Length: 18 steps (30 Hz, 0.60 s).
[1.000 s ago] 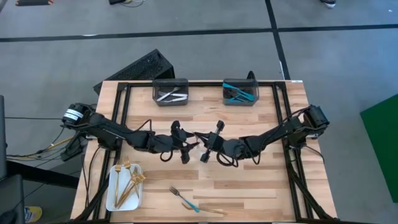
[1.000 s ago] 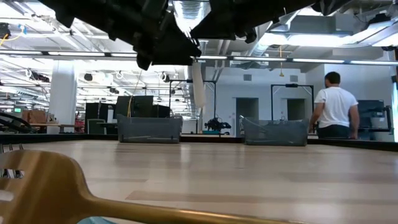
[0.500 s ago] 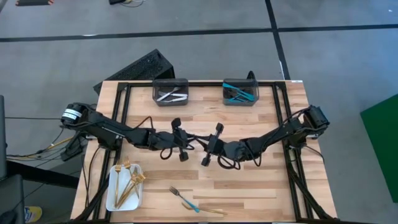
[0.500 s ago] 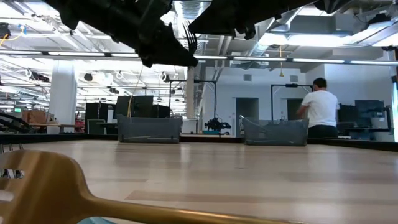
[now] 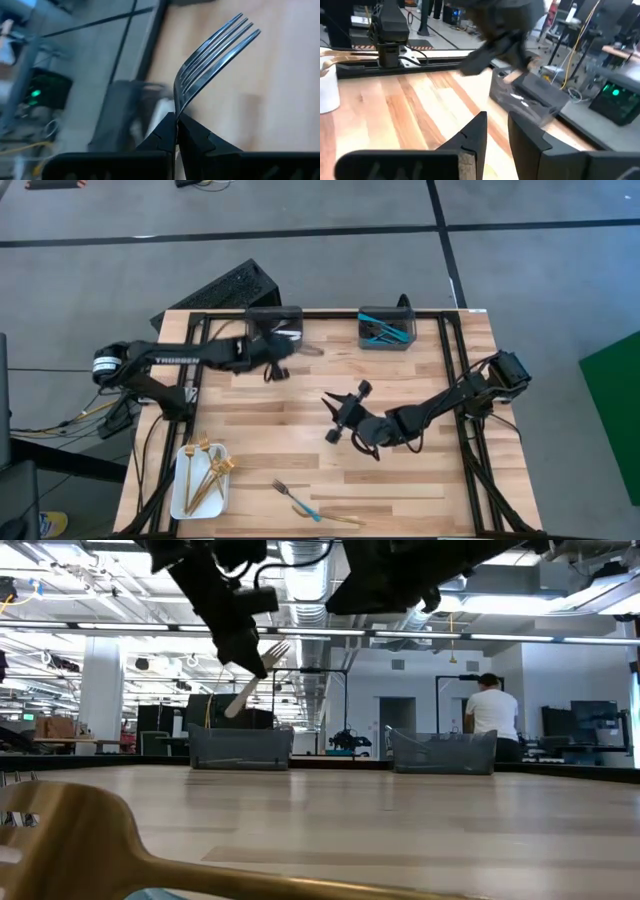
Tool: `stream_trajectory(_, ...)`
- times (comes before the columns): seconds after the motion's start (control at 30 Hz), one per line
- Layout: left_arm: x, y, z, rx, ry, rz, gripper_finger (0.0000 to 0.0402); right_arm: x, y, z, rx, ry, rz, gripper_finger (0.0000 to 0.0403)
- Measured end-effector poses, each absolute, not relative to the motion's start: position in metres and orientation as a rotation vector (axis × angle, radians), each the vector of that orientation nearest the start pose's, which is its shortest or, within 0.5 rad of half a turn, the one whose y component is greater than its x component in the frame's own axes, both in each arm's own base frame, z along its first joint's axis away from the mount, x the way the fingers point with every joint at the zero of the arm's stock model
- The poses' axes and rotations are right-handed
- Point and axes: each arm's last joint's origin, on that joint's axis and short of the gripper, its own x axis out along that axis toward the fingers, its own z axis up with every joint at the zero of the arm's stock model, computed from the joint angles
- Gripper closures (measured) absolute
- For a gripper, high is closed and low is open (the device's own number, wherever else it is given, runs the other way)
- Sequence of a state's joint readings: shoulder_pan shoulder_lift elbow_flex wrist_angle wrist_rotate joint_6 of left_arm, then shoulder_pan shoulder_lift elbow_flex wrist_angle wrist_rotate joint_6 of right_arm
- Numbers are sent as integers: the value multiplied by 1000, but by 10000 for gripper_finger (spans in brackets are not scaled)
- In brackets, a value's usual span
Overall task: Sort silverware by color (type)
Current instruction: Put the white fork into the left black bin, then put the gold fork into the white bin
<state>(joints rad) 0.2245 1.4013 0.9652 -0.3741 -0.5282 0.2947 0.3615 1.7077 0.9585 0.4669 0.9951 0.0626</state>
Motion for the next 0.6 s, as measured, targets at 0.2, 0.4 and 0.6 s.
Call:
stream_trajectory(0.2, 264, 127, 257, 422, 981, 657, 401, 339, 104, 211, -76, 247, -642, 299)
stream_trajectory(0.4, 255, 162, 247, 303, 991, 714, 375, 338, 102, 207, -43, 265, -657, 299)
stream_trajectory(0.6, 251, 183, 229, 248, 1049, 755, 296, 338, 100, 207, -17, 256, -665, 298)
